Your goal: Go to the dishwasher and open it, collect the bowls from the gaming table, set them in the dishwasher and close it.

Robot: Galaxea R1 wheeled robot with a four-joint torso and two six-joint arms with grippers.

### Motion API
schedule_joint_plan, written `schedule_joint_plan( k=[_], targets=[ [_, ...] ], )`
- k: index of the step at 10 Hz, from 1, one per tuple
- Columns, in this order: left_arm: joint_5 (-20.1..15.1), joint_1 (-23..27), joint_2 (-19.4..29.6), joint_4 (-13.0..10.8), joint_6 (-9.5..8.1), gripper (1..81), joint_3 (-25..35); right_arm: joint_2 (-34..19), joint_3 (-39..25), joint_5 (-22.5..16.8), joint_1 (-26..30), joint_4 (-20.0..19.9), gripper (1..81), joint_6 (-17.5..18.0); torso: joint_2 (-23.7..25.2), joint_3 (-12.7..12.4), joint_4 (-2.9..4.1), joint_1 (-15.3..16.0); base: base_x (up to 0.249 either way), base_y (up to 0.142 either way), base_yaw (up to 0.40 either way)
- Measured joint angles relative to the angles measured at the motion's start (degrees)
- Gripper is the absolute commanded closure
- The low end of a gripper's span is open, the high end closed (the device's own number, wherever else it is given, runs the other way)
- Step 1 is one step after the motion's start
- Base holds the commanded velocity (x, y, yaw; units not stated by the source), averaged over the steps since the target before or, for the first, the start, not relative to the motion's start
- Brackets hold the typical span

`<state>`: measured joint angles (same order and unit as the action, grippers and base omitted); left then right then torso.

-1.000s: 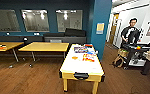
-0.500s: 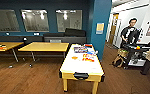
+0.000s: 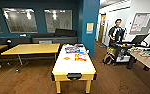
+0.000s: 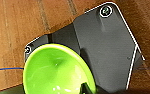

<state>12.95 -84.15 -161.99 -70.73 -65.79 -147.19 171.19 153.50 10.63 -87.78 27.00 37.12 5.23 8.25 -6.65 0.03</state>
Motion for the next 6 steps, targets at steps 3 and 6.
schedule_joint_plan(
  k=[3, 6],
  targets=[
    [-0.05, -0.24, -0.13, 0.0, 0.02, 81.1, -0.2, 0.2, -0.06, -0.07, -0.28, 0.04, 81.1, 0.0, 0.0, 0.0, 0.0, 0.0, 0.0, 0.0, -0.381],
    [-0.05, -0.35, -0.09, 0.0, 0.0, 81.1, -0.02, 0.0, -0.02, 0.02, -0.2, 0.04, 81.1, 0.0, 0.0, 0.0, 0.0, 0.02, 0.0, 0.0, -0.383]
  ],
)
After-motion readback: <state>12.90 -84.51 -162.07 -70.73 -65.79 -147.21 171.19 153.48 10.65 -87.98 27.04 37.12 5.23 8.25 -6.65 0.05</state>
